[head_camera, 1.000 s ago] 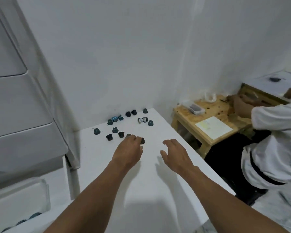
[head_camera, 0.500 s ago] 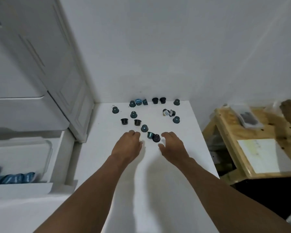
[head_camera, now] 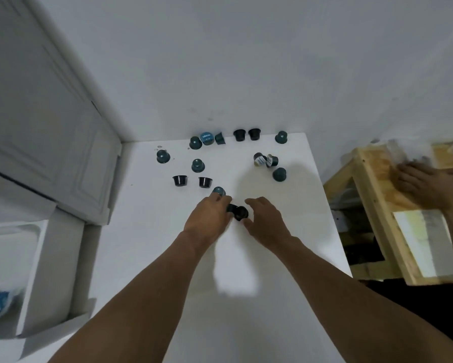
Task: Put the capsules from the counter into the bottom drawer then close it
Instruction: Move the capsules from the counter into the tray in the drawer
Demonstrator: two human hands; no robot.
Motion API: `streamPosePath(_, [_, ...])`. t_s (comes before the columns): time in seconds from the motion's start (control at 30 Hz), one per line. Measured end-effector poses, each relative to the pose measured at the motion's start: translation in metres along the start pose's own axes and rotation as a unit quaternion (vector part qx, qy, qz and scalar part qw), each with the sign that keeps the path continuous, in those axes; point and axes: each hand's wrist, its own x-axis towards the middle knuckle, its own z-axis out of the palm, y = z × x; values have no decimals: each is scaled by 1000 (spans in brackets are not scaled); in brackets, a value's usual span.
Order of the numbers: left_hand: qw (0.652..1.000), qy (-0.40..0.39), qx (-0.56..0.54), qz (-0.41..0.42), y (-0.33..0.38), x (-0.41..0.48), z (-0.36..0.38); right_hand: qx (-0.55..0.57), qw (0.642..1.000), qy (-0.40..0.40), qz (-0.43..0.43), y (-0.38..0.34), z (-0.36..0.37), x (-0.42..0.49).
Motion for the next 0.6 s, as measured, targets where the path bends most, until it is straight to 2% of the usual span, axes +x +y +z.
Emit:
streamPosePath(0.13, [1000,-15,-6,-1,-9,16,14,11,1000,-13,-7,4,10,15])
streamPosePath(0.33, [998,0,-52,-25,-17,22,28,42,999,13,-2,8,21,21])
streamPosePath(0.6, [992,12,-120,-48,-14,-3,24,20,1000,22,5,8,12,-3])
